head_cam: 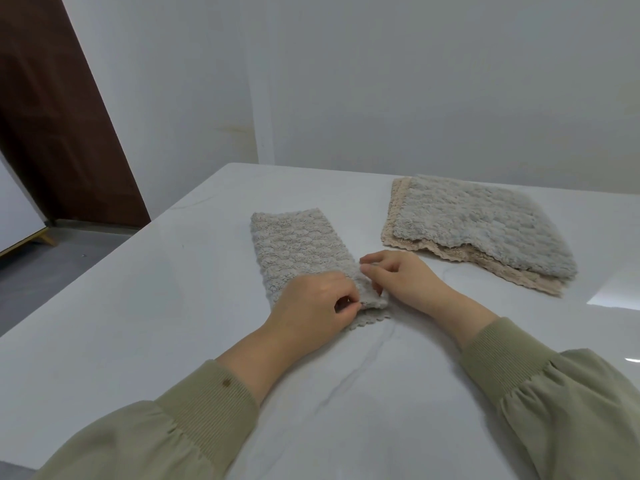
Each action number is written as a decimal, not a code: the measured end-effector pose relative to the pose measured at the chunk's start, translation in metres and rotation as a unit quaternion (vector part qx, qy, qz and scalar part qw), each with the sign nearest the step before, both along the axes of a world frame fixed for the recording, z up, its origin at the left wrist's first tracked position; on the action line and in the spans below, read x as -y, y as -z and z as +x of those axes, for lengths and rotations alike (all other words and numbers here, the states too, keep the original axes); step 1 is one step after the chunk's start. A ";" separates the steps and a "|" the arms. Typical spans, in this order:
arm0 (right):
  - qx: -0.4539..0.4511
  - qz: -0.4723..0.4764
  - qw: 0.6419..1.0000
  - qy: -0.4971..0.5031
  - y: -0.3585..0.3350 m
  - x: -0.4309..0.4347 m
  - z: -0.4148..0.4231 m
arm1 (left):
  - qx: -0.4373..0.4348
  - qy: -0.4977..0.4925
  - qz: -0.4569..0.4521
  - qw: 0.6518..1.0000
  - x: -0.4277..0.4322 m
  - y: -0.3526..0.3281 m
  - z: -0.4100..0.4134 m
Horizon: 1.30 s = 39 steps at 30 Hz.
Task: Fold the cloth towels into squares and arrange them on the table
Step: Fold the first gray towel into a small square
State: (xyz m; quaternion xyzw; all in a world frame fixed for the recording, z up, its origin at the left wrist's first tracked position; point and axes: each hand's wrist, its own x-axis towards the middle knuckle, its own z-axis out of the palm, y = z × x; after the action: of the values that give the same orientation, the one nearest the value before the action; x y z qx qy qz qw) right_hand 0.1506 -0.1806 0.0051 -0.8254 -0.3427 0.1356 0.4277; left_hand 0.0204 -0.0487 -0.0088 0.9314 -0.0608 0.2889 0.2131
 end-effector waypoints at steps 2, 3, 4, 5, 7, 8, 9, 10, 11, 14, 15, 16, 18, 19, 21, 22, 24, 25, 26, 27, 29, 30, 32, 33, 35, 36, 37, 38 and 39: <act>0.007 -0.024 1.000 -0.011 0.001 0.004 0.000 | -0.001 0.011 0.010 1.000 0.000 0.001 0.000; 0.006 -0.034 0.999 -0.016 0.001 0.006 -0.001 | -0.002 0.018 0.018 1.000 0.001 0.002 0.000; 0.006 -0.043 0.999 -0.019 0.001 0.008 -0.002 | -0.001 0.025 0.025 0.999 0.001 0.002 0.001; 0.006 -0.050 0.998 -0.021 0.001 0.010 -0.003 | 0.001 0.030 0.030 0.999 0.001 0.002 0.001; 0.012 -0.053 0.998 -0.023 0.000 0.012 -0.005 | 0.007 0.037 0.037 0.999 0.001 0.002 0.001; 0.017 -0.045 0.999 -0.021 0.000 0.013 -0.006 | 0.013 0.039 0.042 0.998 0.000 0.002 0.002; 0.022 -0.030 0.999 -0.013 0.000 0.013 -0.007 | 0.018 0.041 0.045 0.998 0.000 0.003 0.002; 0.024 -0.008 1.000 0.000 0.000 0.013 -0.008 | 0.023 0.042 0.046 0.998 0.001 0.003 0.002; 0.025 0.014 0.999 0.014 -0.001 0.013 -0.009 | 0.027 0.043 0.046 0.998 0.001 0.003 0.002; 0.038 0.021 0.999 0.027 0.000 0.013 -0.008 | 0.027 0.049 0.052 0.997 0.001 0.004 0.003; 0.056 -0.001 0.998 0.018 0.001 0.013 -0.008 | 0.018 0.051 0.056 0.997 0.000 0.004 0.003; 0.077 -0.024 0.997 0.007 0.003 0.013 -0.008 | 0.009 0.054 0.059 0.997 0.000 0.005 0.003; 0.125 -0.052 0.991 -0.011 0.007 0.013 -0.007 | -0.008 0.062 0.044 0.997 0.000 0.004 0.001; 0.151 -0.055 0.987 -0.019 0.010 0.014 -0.006 | -0.017 0.060 0.011 0.998 0.000 0.001 -0.001; 0.183 -0.054 0.981 -0.035 0.013 0.017 -0.006 | -0.032 0.020 -0.093 0.995 -0.006 -0.007 -0.004; 0.189 -0.053 0.980 -0.042 0.013 0.018 -0.005 | -0.025 -0.016 -0.129 0.991 -0.011 -0.010 -0.004; 0.197 -0.059 0.977 -0.057 0.014 0.020 -0.005 | -0.023 -0.107 -0.115 0.987 -0.028 -0.013 -0.003; 0.202 -0.063 0.975 -0.062 0.014 0.021 -0.006 | -0.051 -0.143 -0.080 0.985 -0.037 -0.011 -0.001; 0.214 -0.063 0.973 -0.062 0.015 0.020 -0.006 | -0.103 -0.170 -0.037 0.979 -0.045 -0.008 0.000; 0.229 -0.057 0.971 -0.050 0.014 0.020 -0.006 | -0.172 -0.190 0.000 0.967 -0.050 -0.005 0.001; 0.264 -0.011 0.964 -0.001 0.009 0.019 -0.008 | -0.289 -0.213 0.039 0.933 -0.054 0.001 0.003; 0.283 0.014 0.959 0.009 0.006 0.018 -0.011 | -0.315 -0.217 0.045 0.923 -0.054 0.003 0.003; 0.322 -0.008 0.946 -0.032 0.003 0.015 -0.017 | -0.326 -0.219 0.055 0.918 -0.053 0.004 0.004; 0.341 -0.059 0.936 -0.069 0.005 0.012 -0.018 | -0.328 -0.221 0.058 0.916 -0.053 0.004 0.004; 0.329 -0.184 0.919 -0.118 0.013 0.007 -0.018 | -0.331 -0.222 0.059 0.915 -0.055 0.003 0.004; 0.286 -0.202 0.930 -0.115 0.012 0.005 -0.017 | -0.314 -0.221 0.053 0.922 -0.057 0.003 0.004; 0.243 -0.174 0.949 -0.098 0.008 0.004 -0.016 | -0.273 -0.217 0.031 0.937 -0.059 0.002 0.005; 0.213 -0.118 0.968 -0.066 0.002 0.003 -0.015 | -0.209 -0.215 -0.011 0.954 -0.061 0.001 0.007; 0.200 -0.062 0.977 -0.028 -0.003 0.000 -0.012 | -0.147 -0.222 -0.053 0.962 -0.063 -0.001 0.009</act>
State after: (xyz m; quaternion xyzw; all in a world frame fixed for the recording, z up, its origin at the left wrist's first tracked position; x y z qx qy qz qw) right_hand 0.1389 -0.1804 0.0083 -0.8508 -0.4356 0.0008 0.2939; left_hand 0.0298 0.0143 -0.0074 0.9411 0.1952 0.1916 0.1988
